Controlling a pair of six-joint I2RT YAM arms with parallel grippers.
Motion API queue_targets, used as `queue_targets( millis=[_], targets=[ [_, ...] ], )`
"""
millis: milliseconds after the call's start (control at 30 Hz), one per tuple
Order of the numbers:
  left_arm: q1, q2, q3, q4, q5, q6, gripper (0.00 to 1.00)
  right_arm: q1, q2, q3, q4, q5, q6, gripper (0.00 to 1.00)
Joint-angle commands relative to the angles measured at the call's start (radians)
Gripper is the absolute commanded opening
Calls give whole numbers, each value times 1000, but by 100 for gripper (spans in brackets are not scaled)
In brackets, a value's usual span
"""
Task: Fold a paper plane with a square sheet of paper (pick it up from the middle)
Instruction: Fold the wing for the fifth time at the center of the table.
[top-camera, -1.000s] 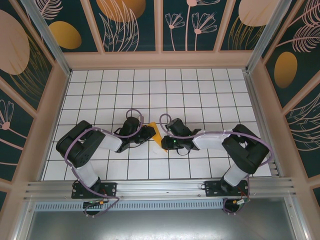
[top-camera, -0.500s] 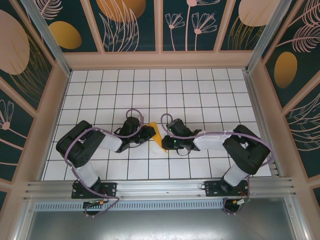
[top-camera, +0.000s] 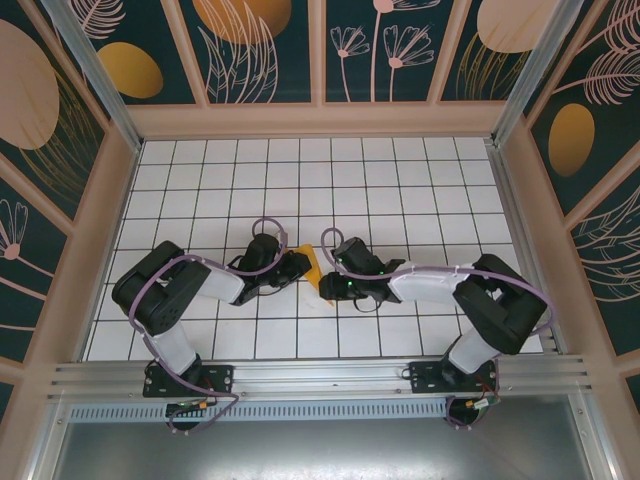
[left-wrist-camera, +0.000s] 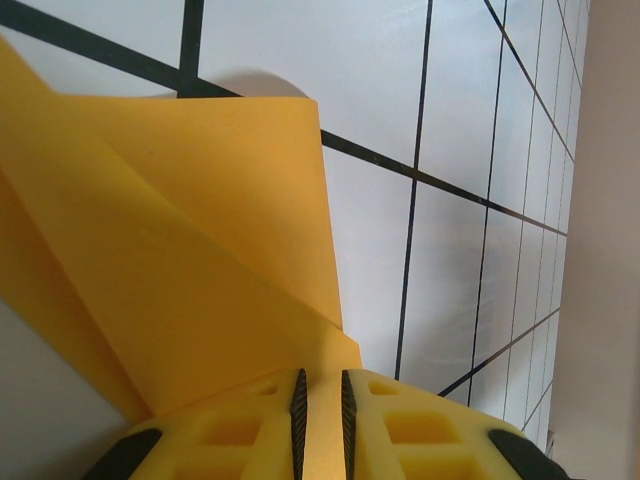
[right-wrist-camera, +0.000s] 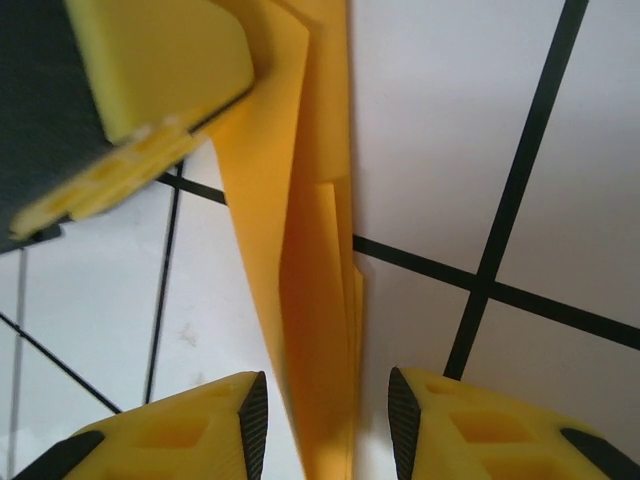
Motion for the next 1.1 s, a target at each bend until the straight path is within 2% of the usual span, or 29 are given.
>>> queue_targets(
  millis=[0,133,300,567,633,900,1000,1067],
  targets=[
    [-3,27,1,-93,-45,32,21,23,49,42,-64,48,-37,40],
    [-2,24,-1,-94,-47,31,21,34,71,45,-65,59,-34,36],
    [-2,24,0,-97,-47,33,21,34,73,18,-34,32,-24,25],
    [-2,30,0,-96,-47,33,21,33,78,-16,-14,10,-7,19],
    [-2,32,0,-98,-47,33,21,33,85,-23,-11,6,-3,14],
    [-2,32,1,-99,-47,32,21,38,85,-35,-23,44,33,12],
    [-3,31,4,-107,-48,38,21,22,22,-26,-12,34,35,22],
    [-3,34,8,-120,-52,41,20,-4,-24,-8,-27,32,24,24]
  ],
)
